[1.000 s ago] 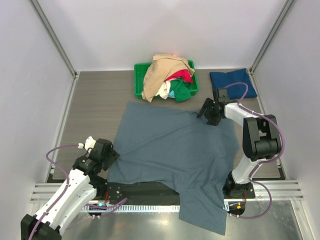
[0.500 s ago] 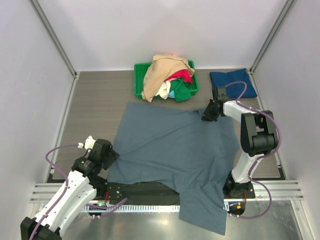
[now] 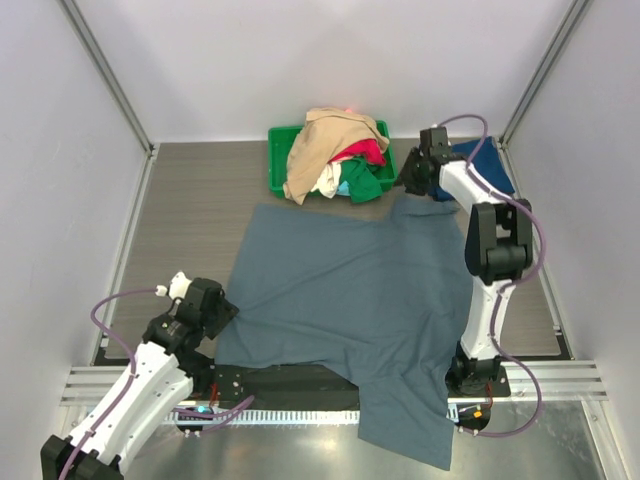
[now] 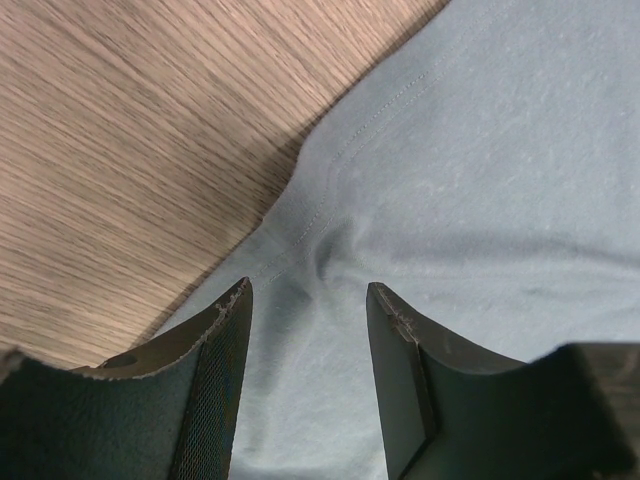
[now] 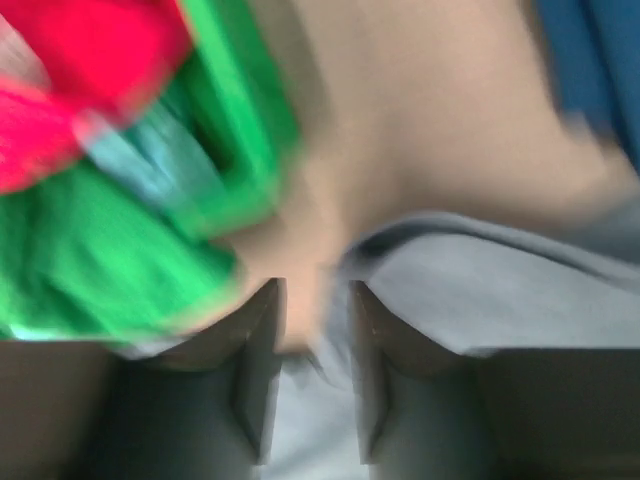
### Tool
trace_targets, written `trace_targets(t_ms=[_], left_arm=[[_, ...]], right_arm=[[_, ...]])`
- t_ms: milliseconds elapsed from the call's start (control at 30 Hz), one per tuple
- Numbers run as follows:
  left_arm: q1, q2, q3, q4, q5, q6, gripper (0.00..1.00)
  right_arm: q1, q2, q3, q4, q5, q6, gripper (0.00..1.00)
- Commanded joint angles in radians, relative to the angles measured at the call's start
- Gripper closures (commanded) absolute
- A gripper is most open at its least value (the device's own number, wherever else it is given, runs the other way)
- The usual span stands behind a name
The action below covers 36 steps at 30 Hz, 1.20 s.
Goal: Fold and stack the t-shirts
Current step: Flatten the tshirt out
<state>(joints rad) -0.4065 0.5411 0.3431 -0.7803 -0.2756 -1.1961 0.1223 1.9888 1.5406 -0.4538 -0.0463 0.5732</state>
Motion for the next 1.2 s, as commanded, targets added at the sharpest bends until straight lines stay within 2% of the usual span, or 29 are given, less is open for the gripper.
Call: trace_targets(t_ms=[0,33,100,233,400,567,733,900,1167], left_arm=[[-0.002,0.014,0.011,0.013,0.006,0.013,0.49],[-0.003,0.014,0.016,0.012,0.010,0.015,0.49],[-0.003,0.016,0.036,0.007,0.015,0.023,0.47],[-0.003,-0.001,0.053,0.006,0.030,0.033,0.44],[-0.003,0.008,0.057,0.024,0.018,0.047,0.43],[-0.003,0.080,0.149,0.046,-0.005,0.127,0.43],[-0.003,0.180,0.201,0.133,-0.016,0.190,0.43],[-0.003,0.281,0.243,0.234,-0.008,0.205,0.43],[-0.003,0.466,0.295,0.375,-0.028,0.227,0.43]], right_arm=[[-0.001,0.131,0.205,-0.015,-0.052,-0.091,0.52],[0.000,0.163,0.257,-0.038,-0.055,-0.105,0.43],[0.000,0.211,0.387,-0.094,-0.046,-0.121,0.40],[0.007,0.111,0.386,-0.102,-0.033,-0.118,0.35],[0.014,-0.128,0.115,-0.085,0.084,-0.099,0.32],[0.014,-0.193,-0.118,-0.079,0.132,-0.085,0.32],[0.019,-0.141,-0.186,-0.051,0.128,-0.072,0.34],[0.057,-0.042,-0.126,-0.049,0.123,-0.081,0.35],[0.186,0.077,-0.080,-0.049,0.137,-0.072,0.36]])
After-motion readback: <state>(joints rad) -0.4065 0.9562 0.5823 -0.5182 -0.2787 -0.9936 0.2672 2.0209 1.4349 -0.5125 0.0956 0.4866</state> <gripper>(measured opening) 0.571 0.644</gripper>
